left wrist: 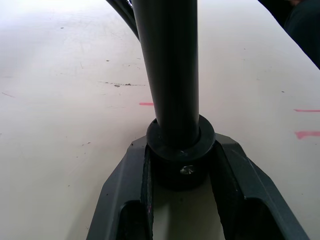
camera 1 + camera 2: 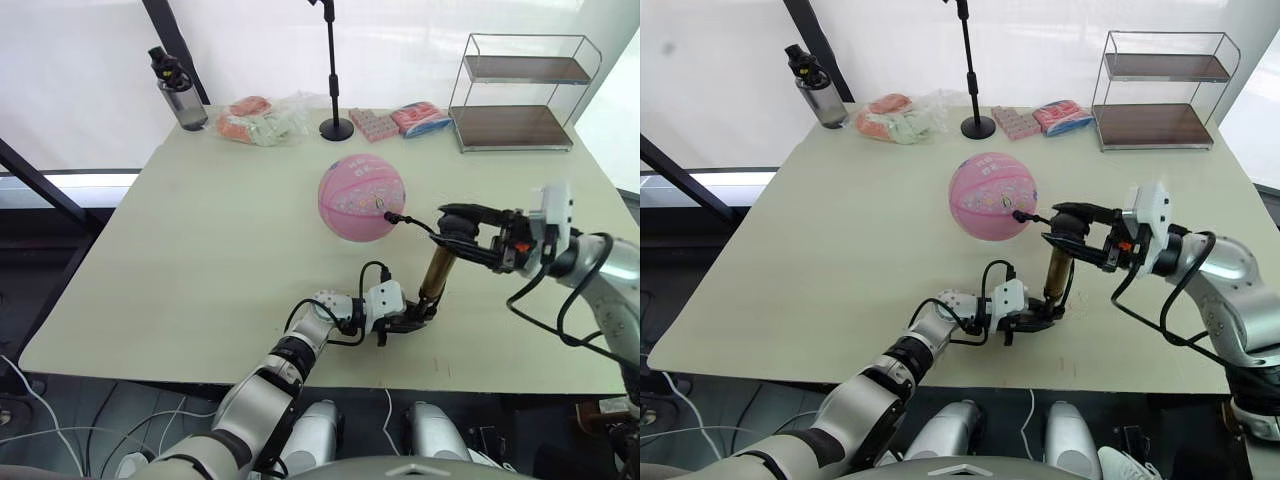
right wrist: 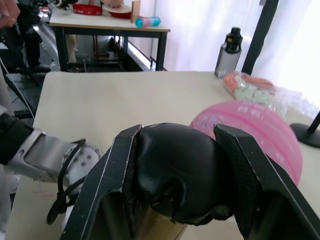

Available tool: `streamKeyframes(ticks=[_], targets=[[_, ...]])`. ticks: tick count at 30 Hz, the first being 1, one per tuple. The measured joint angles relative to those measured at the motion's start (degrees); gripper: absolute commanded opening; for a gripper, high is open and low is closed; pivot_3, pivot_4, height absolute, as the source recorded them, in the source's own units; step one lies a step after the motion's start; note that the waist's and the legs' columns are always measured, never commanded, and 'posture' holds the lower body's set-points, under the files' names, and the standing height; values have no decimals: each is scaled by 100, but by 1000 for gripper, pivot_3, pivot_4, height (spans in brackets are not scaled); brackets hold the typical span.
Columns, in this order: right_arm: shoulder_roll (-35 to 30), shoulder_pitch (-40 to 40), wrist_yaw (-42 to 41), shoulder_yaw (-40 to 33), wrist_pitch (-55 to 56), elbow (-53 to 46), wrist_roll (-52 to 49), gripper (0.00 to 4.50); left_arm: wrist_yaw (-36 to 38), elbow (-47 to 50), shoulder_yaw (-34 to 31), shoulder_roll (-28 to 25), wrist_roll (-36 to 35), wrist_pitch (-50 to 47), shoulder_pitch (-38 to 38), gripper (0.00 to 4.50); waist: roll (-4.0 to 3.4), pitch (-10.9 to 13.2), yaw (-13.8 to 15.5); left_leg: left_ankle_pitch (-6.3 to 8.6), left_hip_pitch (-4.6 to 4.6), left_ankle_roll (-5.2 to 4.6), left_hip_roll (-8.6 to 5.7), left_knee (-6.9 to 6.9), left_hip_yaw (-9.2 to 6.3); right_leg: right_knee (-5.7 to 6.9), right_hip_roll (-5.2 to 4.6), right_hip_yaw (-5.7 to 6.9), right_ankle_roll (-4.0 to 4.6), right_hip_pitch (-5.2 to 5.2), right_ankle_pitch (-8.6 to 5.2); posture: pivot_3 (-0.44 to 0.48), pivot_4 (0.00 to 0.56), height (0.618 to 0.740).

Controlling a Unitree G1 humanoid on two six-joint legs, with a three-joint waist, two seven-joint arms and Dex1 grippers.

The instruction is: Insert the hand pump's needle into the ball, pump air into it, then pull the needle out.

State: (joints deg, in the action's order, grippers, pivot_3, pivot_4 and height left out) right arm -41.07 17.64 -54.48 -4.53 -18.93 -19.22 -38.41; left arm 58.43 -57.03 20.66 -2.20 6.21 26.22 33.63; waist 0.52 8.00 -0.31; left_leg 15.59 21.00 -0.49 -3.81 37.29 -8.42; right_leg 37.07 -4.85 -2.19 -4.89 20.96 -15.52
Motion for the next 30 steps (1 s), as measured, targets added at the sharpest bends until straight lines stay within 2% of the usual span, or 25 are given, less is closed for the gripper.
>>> streamKeyframes(ticks=[7,12,20,27,30], targets=[[-445,821,16,-366,-766,-118,-647,1823,2,7,-2,6,-26,0,5,1069,-6,15,3,0,7,0,0,1,1,0,-5,1,-1,7,1,0,150,740],[-571,1027,87,-559,-972,-209,-834,1823,13,13,-2,11,-59,0,4,1069,-6,15,11,0,22,0,0,1,2,0,-6,1,-1,21,1,0,150,740],[-573,873,119,-642,-927,-335,-855,1823,28,15,0,12,-67,0,5,1069,-7,14,18,0,31,0,0,2,3,0,-6,1,-1,30,1,0,150,740],[-203,396,120,-653,-275,-463,-597,1823,18,6,1,-5,-59,-42,3,1069,-1,5,2,0,12,0,1,0,3,1,-2,2,-1,21,1,0,150,740],[30,108,122,-531,285,-445,-371,1823,-20,-3,1,-21,-41,-81,-21,1069,21,-10,-16,0,-28,0,3,-8,3,-5,1,2,-3,-17,-1,0,150,740]])
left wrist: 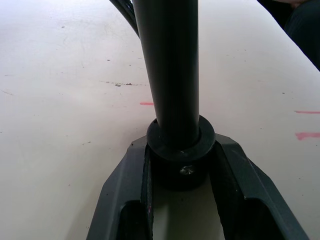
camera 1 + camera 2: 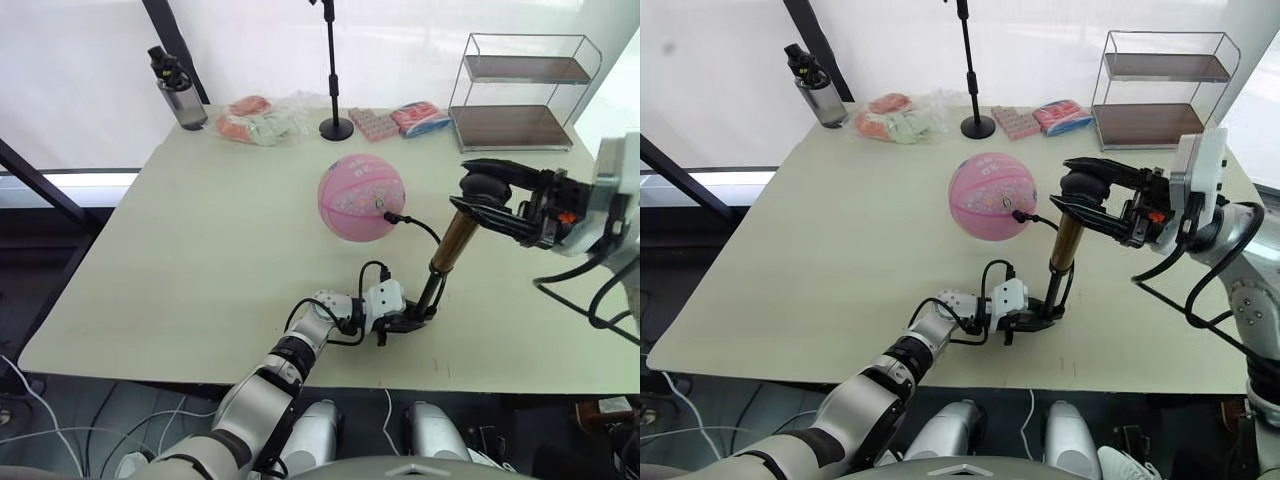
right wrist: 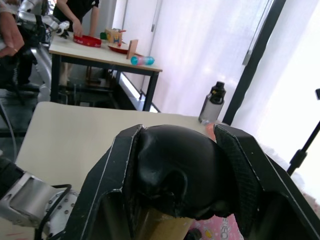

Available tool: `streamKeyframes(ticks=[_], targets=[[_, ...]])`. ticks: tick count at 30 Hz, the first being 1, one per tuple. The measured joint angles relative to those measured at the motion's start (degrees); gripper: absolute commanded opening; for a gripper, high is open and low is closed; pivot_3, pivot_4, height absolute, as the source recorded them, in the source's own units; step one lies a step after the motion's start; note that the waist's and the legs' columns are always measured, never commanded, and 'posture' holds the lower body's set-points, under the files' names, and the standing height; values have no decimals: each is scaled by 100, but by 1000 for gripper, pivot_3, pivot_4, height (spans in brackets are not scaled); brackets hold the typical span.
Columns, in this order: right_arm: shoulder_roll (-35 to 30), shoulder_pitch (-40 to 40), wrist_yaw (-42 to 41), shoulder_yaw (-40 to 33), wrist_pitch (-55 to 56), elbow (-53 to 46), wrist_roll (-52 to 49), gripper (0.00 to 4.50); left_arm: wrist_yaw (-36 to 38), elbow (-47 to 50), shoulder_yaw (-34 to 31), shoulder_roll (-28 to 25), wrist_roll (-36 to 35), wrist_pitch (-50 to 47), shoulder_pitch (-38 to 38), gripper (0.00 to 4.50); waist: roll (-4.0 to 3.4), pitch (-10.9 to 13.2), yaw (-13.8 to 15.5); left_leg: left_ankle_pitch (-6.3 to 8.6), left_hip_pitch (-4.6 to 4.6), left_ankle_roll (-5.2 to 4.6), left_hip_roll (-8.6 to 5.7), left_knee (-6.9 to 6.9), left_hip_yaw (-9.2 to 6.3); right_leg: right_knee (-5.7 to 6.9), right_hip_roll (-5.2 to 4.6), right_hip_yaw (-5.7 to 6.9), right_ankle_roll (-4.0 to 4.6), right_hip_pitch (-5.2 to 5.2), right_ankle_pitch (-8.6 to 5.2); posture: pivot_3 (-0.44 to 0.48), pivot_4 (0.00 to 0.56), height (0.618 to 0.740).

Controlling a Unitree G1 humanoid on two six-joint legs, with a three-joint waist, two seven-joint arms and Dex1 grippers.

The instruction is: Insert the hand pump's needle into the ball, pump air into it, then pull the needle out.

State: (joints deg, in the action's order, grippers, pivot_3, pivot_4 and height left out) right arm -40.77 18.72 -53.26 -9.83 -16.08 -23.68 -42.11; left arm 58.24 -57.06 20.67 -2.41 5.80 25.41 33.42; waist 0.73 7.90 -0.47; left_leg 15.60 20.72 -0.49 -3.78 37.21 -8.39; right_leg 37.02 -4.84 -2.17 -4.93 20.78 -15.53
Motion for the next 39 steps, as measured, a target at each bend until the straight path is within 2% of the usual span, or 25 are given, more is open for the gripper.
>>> streamKeyframes(ticks=[6,15,21,26,39], targets=[[183,-422,39,215,667,-6,165,1823,-87,-53,0,-38,77,-23,-4,1069,76,-95,-22,1,-13,1,7,-3,-4,-5,7,3,-15,-13,-10,0,150,740],[380,-639,209,497,1188,-4,362,1823,-168,-103,0,-49,108,-24,-1,1069,99,-154,-27,1,-24,2,27,-4,-4,-6,23,2,-21,-20,-15,0,150,740],[269,-756,248,653,740,117,359,1823,-163,-110,8,-36,113,3,-8,1069,85,-141,-11,1,-17,2,28,-5,-8,-16,25,1,-19,-17,-14,0,150,740],[169,-893,208,821,487,310,503,1823,-83,-86,12,20,110,62,-2,1069,32,-111,22,1,-6,1,8,-18,-12,-23,11,1,3,-8,-2,0,150,740],[465,-1455,108,1246,1061,904,1469,1823,-53,-80,13,36,110,68,-2,1069,31,-103,37,2,-6,1,2,-29,-15,-29,13,4,-18,-8,-14,0,150,740]])
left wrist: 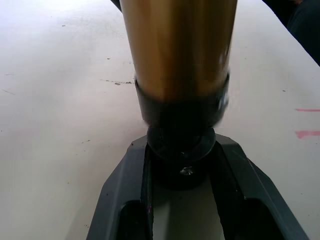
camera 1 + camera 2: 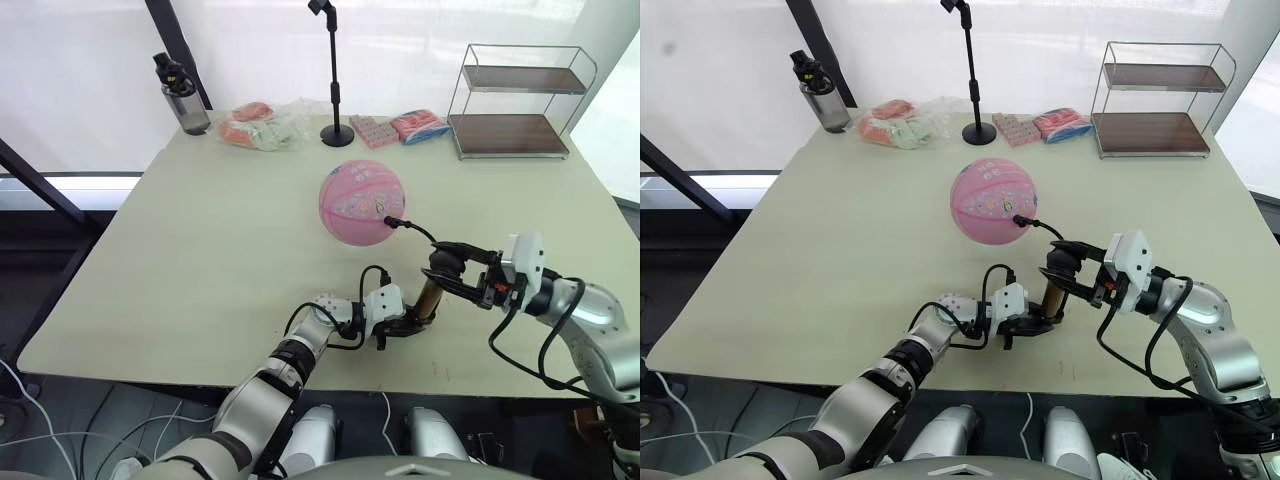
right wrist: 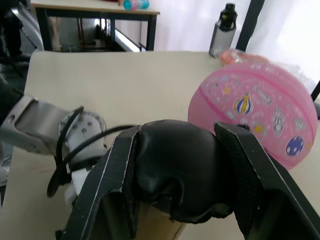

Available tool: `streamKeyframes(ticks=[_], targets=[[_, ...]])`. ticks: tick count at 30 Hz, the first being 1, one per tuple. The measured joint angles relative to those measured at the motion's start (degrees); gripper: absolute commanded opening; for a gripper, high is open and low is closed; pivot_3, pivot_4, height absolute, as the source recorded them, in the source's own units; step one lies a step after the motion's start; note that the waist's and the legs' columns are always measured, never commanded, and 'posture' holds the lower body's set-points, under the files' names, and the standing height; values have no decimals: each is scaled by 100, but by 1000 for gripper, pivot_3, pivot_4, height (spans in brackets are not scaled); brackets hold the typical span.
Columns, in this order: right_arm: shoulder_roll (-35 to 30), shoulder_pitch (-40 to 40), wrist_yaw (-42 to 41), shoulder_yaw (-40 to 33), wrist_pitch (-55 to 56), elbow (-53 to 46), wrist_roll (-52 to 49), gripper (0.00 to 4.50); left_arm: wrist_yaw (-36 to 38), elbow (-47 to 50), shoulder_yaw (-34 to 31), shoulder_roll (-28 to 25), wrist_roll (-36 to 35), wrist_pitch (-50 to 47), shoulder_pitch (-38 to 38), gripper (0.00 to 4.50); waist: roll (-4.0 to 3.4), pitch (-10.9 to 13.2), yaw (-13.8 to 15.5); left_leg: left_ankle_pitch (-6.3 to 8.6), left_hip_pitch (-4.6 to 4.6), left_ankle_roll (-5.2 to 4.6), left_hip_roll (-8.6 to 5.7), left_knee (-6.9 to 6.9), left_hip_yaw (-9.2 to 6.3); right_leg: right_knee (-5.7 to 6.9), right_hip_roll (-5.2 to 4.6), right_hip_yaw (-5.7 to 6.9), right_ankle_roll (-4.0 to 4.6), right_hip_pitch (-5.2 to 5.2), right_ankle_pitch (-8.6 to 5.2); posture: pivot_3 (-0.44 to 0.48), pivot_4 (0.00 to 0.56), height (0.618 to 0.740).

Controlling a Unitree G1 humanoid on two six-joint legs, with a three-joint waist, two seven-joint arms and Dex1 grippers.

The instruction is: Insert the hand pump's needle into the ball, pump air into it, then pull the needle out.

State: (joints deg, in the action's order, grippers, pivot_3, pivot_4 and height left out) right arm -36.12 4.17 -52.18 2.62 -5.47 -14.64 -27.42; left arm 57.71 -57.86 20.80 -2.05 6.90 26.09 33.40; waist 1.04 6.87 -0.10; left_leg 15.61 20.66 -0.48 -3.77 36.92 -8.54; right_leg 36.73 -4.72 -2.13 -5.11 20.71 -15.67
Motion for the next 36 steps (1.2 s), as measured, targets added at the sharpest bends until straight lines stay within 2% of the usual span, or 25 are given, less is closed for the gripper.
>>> streamKeyframes(ticks=[12,17,29,36], targets=[[150,155,-31,-198,-110,10,-145,1823,16,34,-4,7,-24,2,7,1069,-14,32,6,0,3,0,1,-3,0,-1,-5,-1,0,2,0,0,150,740],[-114,529,-111,-454,-756,-157,-570,1823,94,86,-7,27,-67,10,15,1069,-45,106,48,-1,23,-1,-1,-3,3,0,-10,-2,20,19,13,0,150,740],[-686,1661,-116,-1157,-1832,-488,-1676,1823,104,91,-10,41,-89,9,38,1069,-46,152,78,-1,28,-1,0,-1,9,0,-14,-3,19,24,14,0,150,740],[-913,2013,-90,-1497,-2178,-586,-2069,1823,110,95,-10,45,-89,9,42,1069,-47,154,80,-1,34,-1,-1,1,10,1,-17,-3,20,29,14,0,150,740]])
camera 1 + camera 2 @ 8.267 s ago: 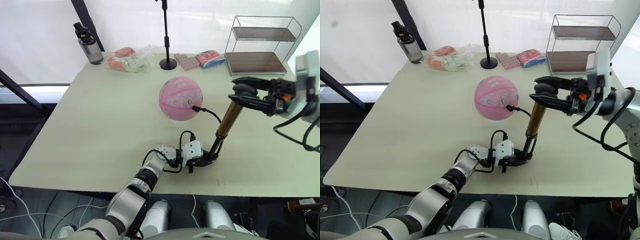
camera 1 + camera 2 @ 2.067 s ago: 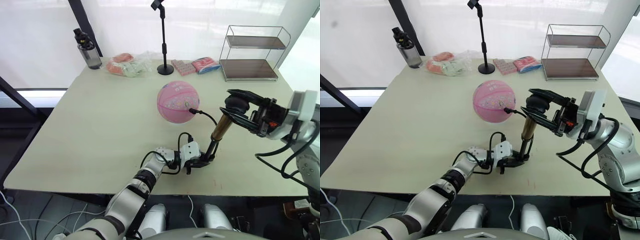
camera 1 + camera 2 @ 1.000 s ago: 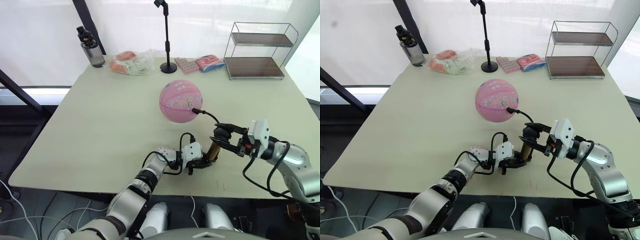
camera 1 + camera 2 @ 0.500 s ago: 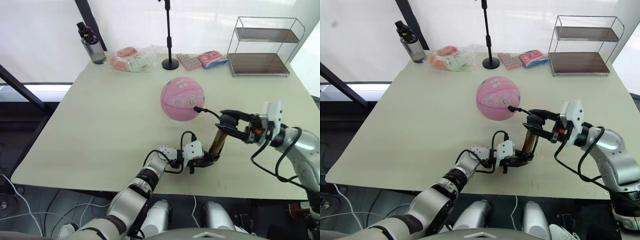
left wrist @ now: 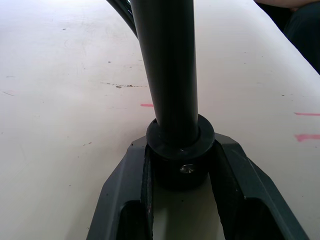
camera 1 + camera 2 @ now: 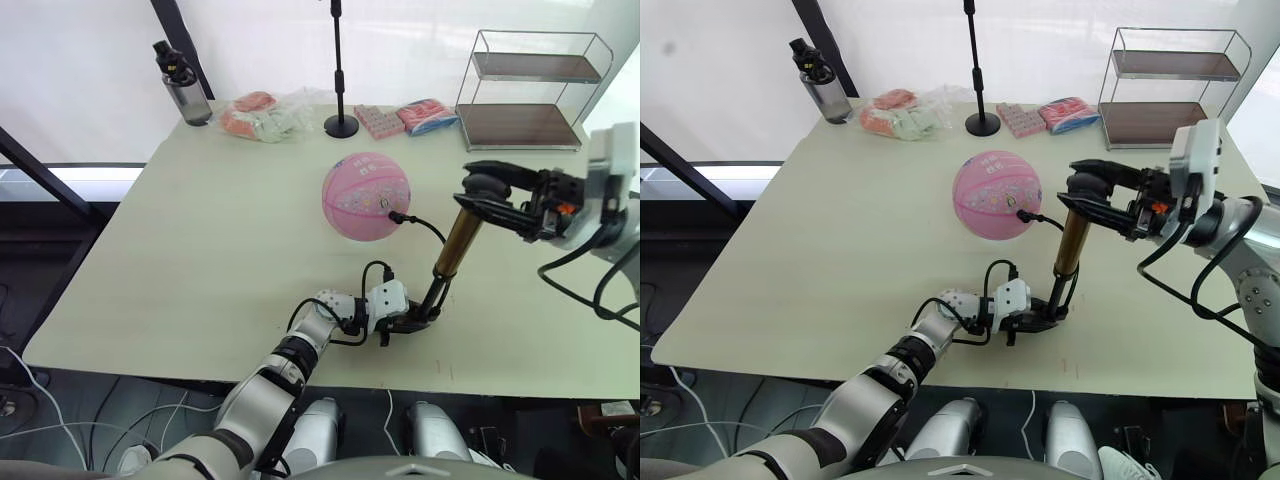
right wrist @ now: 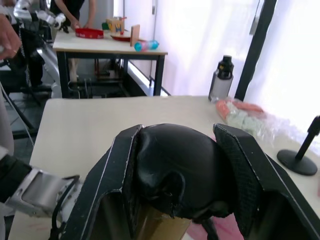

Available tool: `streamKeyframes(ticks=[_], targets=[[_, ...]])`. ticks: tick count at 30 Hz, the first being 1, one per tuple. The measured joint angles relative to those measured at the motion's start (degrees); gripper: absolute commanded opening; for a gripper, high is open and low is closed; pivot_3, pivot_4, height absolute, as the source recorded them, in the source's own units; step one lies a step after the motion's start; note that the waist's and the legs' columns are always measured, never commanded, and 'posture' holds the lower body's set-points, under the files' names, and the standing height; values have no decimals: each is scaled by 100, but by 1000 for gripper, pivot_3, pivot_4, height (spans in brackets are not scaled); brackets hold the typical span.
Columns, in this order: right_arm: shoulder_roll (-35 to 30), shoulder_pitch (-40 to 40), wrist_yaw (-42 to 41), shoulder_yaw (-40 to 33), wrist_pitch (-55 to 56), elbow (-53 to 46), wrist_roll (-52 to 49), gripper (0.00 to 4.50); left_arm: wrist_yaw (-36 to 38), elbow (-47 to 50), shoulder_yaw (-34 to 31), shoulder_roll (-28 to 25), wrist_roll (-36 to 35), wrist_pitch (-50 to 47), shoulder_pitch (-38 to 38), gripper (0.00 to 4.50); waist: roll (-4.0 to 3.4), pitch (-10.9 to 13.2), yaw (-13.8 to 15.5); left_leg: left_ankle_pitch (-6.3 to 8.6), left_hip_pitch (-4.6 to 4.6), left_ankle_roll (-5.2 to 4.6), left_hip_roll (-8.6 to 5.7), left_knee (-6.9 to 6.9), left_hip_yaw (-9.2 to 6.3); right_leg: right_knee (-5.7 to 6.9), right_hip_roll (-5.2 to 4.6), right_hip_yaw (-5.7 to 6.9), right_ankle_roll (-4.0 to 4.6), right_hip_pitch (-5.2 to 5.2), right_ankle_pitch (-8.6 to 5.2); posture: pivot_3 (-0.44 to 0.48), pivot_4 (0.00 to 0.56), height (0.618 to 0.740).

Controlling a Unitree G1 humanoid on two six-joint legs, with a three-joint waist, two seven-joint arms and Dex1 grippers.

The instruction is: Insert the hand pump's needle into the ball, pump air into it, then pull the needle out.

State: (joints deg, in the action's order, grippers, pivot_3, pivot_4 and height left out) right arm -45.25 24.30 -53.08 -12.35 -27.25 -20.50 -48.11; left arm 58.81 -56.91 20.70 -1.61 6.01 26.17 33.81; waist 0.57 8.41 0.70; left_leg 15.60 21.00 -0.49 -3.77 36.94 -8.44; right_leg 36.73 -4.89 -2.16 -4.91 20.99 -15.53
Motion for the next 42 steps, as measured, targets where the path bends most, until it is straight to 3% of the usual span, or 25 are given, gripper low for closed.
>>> streamKeyframes(ticks=[6,12,23,32,42], targets=[[-164,258,25,-24,-273,-15,-128,1823,18,7,0,5,-44,10,46,1069,-4,-1,2,-2,78,1,-2,35,-2,21,1,1,0,71,4,0,150,740],[-165,299,55,-24,-388,-17,-141,1823,11,6,1,10,-45,10,51,1069,-4,1,5,-2,83,0,-4,38,-3,22,-1,2,-1,72,6,0,150,740],[323,-587,42,-103,314,-203,250,1823,-11,-9,9,0,-21,9,45,1069,-4,-9,0,-2,70,0,-3,37,0,22,2,0,-2,62,5,0,150,740],[702,-1292,-43,466,1001,-59,954,1823,-9,-8,10,0,41,11,35,1069,6,-26,0,-2,64,1,-4,37,-2,22,10,3,-1,61,5,0,150,740],[1399,-2012,92,1420,2612,647,2402,1823,-43,-9,6,-35,66,-6,-21,1069,-5,-91,-17,-1,48,2,-5,32,0,22,24,-3,0,53,4,0,150,740]])
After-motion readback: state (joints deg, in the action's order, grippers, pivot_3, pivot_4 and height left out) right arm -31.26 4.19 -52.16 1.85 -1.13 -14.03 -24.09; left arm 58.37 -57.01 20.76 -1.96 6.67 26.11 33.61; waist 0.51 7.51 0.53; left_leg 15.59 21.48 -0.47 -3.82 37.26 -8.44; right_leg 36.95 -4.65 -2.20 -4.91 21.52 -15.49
